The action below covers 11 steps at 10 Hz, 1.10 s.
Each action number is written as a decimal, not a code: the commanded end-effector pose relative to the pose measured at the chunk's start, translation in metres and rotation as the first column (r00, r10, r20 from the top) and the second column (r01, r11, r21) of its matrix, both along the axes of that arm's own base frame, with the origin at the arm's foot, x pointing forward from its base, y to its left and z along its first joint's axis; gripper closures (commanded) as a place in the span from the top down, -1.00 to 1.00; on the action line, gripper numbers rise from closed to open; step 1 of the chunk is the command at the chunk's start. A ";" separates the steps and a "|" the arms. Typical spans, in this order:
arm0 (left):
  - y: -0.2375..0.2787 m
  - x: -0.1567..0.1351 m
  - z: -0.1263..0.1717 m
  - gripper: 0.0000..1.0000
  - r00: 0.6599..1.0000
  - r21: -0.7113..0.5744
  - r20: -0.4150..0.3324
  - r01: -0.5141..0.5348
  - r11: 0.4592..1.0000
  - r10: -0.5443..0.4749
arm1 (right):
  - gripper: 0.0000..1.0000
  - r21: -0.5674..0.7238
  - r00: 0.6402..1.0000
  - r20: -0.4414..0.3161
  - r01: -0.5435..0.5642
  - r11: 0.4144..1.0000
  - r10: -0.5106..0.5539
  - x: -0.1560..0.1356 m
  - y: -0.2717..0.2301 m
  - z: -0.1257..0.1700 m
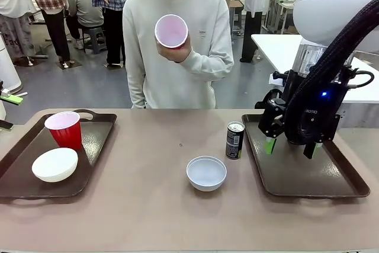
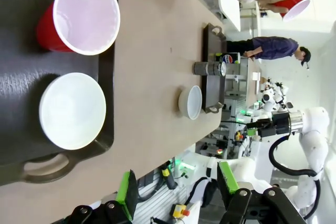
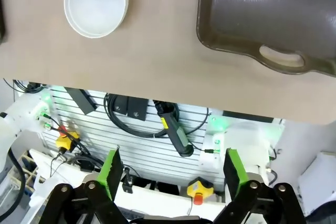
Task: Prepare tableware on both trays.
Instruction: Pick up a Picnic Bowl from the table and place it on a Handle tray.
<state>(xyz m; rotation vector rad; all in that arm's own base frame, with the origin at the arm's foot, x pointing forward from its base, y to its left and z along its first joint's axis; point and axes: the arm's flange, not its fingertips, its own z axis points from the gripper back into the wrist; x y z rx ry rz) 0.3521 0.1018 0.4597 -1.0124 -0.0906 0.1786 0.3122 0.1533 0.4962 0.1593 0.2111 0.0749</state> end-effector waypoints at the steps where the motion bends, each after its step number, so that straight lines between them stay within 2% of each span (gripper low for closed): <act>1: 0.001 0.000 0.000 0.61 1.000 -0.021 0.020 0.005 1.000 -0.004 | 1.00 -0.002 1.000 -0.004 0.002 1.000 -0.002 0.004 0.001 0.000; 2: 0.001 0.000 0.000 0.61 1.000 -0.021 0.020 0.005 1.000 -0.004 | 1.00 -0.047 0.994 0.079 0.083 0.995 -0.079 0.014 0.009 -0.007; 3: 0.001 0.000 0.000 0.61 1.000 -0.021 0.020 0.005 1.000 -0.004 | 1.00 -0.066 0.985 0.143 0.108 0.992 -0.098 0.033 0.018 -0.016; 4: 0.001 0.000 0.000 0.61 1.000 -0.021 0.020 0.005 1.000 -0.004 | 1.00 -0.048 0.980 0.174 0.110 0.993 -0.100 0.054 0.022 -0.026; 5: 0.001 0.000 0.000 0.61 1.000 -0.021 0.020 0.005 1.000 -0.004 | 1.00 -0.070 0.988 0.139 0.084 0.994 -0.074 0.057 0.021 -0.035; 6: 0.001 0.000 0.000 0.61 1.000 -0.021 0.020 0.005 1.000 -0.004 | 1.00 -0.084 0.988 0.132 0.092 0.992 -0.081 0.036 0.013 -0.035; 7: 0.001 0.000 0.000 0.61 1.000 -0.021 0.020 0.005 1.000 -0.004 | 1.00 -0.098 0.997 0.073 0.030 0.995 -0.023 -0.016 -0.007 -0.031; 8: 0.001 0.000 0.000 0.61 1.000 -0.021 0.020 0.005 1.000 -0.004 | 1.00 -0.084 0.995 0.059 -0.075 0.994 0.080 -0.079 -0.027 -0.027; 9: 0.001 0.000 0.000 0.61 1.000 -0.021 0.020 0.005 1.000 -0.004 | 1.00 -0.044 0.988 0.118 -0.094 0.995 0.099 -0.118 -0.041 -0.024; 10: 0.001 0.000 0.000 0.61 1.000 -0.021 0.020 0.005 1.000 -0.004 | 1.00 -0.079 0.987 0.124 -0.089 0.993 0.098 -0.139 -0.045 -0.030; 11: 0.001 0.000 0.000 0.61 1.000 -0.021 0.020 0.005 1.000 -0.004 | 1.00 -0.059 0.988 0.123 -0.086 0.994 0.093 -0.141 -0.048 -0.031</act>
